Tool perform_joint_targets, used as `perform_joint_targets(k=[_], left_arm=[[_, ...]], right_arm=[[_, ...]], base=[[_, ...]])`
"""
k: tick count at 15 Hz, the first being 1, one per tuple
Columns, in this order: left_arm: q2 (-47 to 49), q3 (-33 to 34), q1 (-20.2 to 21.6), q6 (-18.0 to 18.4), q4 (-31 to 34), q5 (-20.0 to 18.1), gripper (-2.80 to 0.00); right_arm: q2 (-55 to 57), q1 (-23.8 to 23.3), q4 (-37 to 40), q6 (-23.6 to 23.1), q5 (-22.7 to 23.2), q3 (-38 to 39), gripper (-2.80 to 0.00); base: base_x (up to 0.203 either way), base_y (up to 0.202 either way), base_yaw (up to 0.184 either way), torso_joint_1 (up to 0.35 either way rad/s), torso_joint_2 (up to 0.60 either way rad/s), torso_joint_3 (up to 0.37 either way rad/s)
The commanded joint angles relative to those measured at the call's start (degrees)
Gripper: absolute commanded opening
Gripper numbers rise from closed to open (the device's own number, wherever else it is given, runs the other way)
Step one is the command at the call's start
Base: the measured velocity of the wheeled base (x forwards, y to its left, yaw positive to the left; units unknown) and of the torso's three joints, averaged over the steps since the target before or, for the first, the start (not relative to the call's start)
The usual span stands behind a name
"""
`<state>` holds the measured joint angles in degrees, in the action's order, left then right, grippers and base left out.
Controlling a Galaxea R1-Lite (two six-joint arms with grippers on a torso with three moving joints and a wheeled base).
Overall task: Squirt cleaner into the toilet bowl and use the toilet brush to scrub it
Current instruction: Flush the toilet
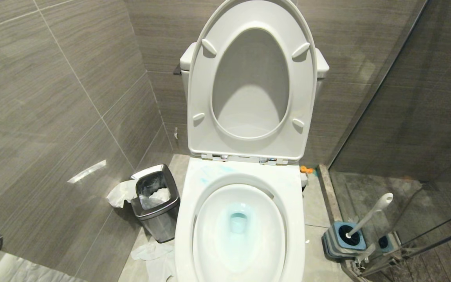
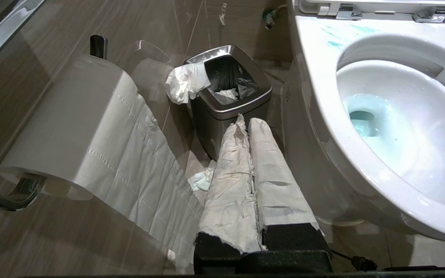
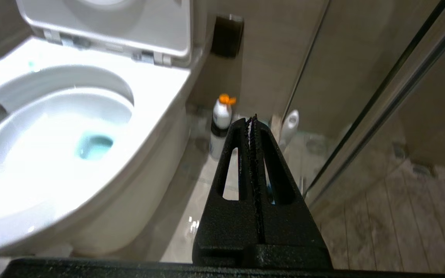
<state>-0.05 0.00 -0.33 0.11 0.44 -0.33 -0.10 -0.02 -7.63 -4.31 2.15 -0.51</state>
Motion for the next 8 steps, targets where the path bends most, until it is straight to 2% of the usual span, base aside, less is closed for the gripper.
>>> perform_joint_targets(k=[1, 6, 8], left_arm=[[0.05, 0.09, -0.02, -0.02, 0.00, -0.02, -2.80], [0.05, 0.09, -0.02, 0.07, 0.00, -0.02, -2.80], [0.05, 0.09, -0.02, -0.02, 0.00, -0.02, -2.80]], right_arm=[[0.10, 0.01, 2.67, -0.07, -0.29, 0.51, -2.80], [0.10, -0.06, 8.05, 0.55, -1.64, 0.51, -2.80], [0.10, -0.06, 7.98, 0.27, -1.56, 0.51, -2.80]], base=[[0.000, 0.000, 0.000, 0.000, 0.00, 0.000], [0.000, 0.000, 0.000, 0.000, 0.00, 0.000], [0.000, 0.000, 0.000, 0.000, 0.00, 0.000]])
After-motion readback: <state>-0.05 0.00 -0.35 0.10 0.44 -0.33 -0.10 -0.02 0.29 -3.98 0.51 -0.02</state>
